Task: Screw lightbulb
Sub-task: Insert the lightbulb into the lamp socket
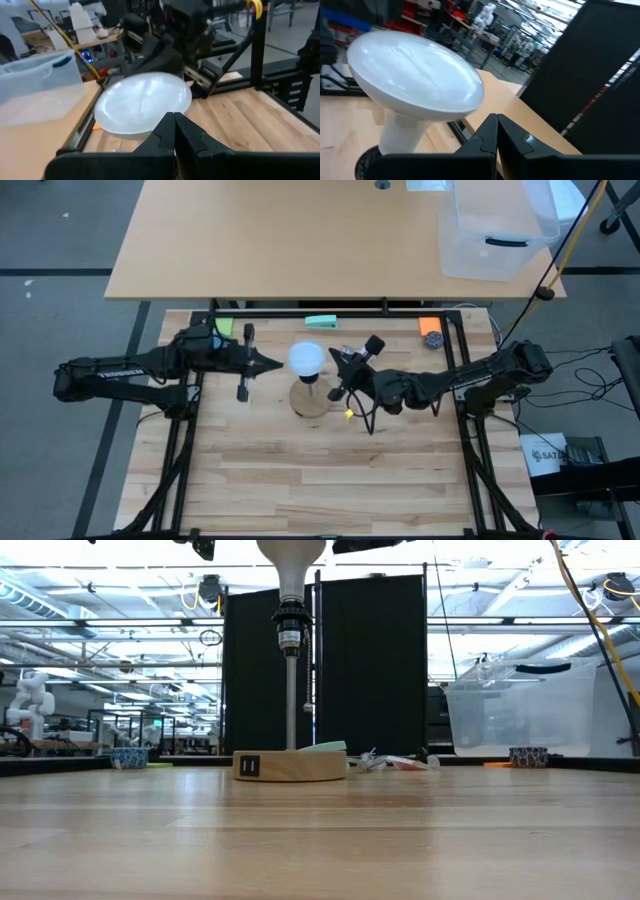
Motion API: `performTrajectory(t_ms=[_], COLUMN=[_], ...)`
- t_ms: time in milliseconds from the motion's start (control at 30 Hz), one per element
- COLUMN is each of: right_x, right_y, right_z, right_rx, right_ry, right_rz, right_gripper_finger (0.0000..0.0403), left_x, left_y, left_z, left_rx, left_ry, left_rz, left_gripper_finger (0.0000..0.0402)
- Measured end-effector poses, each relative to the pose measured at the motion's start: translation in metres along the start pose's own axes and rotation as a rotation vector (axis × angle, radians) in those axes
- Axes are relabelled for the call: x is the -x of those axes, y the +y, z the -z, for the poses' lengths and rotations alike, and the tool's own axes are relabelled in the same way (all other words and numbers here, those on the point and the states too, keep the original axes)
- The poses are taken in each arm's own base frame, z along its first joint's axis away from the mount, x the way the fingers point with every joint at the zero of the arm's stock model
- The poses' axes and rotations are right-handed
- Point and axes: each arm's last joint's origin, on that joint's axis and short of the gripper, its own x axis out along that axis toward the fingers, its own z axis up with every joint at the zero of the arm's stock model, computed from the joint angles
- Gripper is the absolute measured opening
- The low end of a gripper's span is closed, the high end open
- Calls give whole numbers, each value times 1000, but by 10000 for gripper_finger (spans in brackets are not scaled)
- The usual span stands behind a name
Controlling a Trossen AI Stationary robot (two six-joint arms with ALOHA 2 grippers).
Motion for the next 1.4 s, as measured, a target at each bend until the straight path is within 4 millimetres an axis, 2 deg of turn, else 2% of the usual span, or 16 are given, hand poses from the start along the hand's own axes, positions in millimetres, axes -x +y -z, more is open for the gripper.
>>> performTrajectory(t_ms=[167,367,667,933,1400], right_x=[-7,-7,3,17,32], right_y=[-3,-3,4,16,28], right_z=[1,1,-3,-5,-3], right_rx=[-34,-27,-13,7,38], right_ry=[-33,-36,-49,-72,-55], right_rz=[-67,-73,-97,-195,-285], right_gripper_finger=[0,0,0,0,0], left_x=[-7,-10,-9,-8,-3], left_y=[0,2,8,16,21], left_z=[4,7,10,15,10], left_rx=[-2,-10,-13,21,23], left_ry=[33,58,84,121,85], left_rz=[-26,-78,-119,-189,-229], left_gripper_finger=[0,0,0,0,0])
